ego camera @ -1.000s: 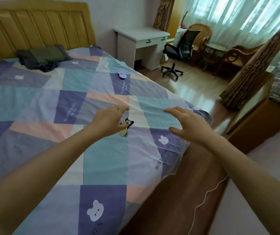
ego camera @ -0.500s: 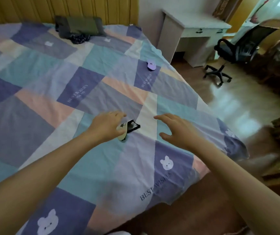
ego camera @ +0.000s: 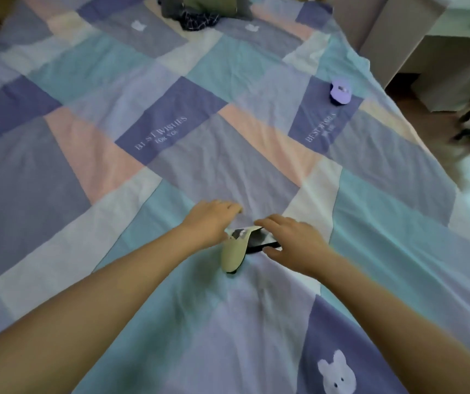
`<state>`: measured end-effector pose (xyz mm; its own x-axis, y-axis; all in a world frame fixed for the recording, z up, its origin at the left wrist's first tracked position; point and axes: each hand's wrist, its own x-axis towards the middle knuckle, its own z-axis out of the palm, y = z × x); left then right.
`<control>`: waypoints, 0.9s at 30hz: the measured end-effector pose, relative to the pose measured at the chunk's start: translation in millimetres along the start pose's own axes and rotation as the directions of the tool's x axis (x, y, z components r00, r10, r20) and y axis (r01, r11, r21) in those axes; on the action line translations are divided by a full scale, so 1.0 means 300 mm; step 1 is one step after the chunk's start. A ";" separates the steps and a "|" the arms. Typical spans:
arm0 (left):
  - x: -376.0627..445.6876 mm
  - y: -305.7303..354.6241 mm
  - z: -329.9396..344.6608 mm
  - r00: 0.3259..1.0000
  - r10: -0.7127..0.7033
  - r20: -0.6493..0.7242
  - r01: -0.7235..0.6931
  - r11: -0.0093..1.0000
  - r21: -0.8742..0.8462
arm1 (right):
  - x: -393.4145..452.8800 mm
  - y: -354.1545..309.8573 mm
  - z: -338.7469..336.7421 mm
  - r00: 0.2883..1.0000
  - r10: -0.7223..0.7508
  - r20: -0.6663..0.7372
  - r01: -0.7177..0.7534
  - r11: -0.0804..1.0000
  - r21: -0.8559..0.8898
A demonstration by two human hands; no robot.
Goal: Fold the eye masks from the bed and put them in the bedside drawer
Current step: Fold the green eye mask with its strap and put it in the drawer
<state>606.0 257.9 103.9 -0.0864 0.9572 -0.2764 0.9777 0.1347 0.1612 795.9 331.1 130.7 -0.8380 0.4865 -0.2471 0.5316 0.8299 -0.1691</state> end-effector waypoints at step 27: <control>0.058 -0.028 0.132 0.834 -0.536 0.132 0.135 -0.035 -0.990 | 0.172 -0.005 0.193 0.955 0.285 0.079 -0.063 -0.063 0.996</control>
<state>603.8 263.3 60.0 -0.5703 0.6923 -0.4422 -0.2357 0.3778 0.8954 759.0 339.3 62.9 -0.6392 0.6799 -0.3595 0.1420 -0.3551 -0.9240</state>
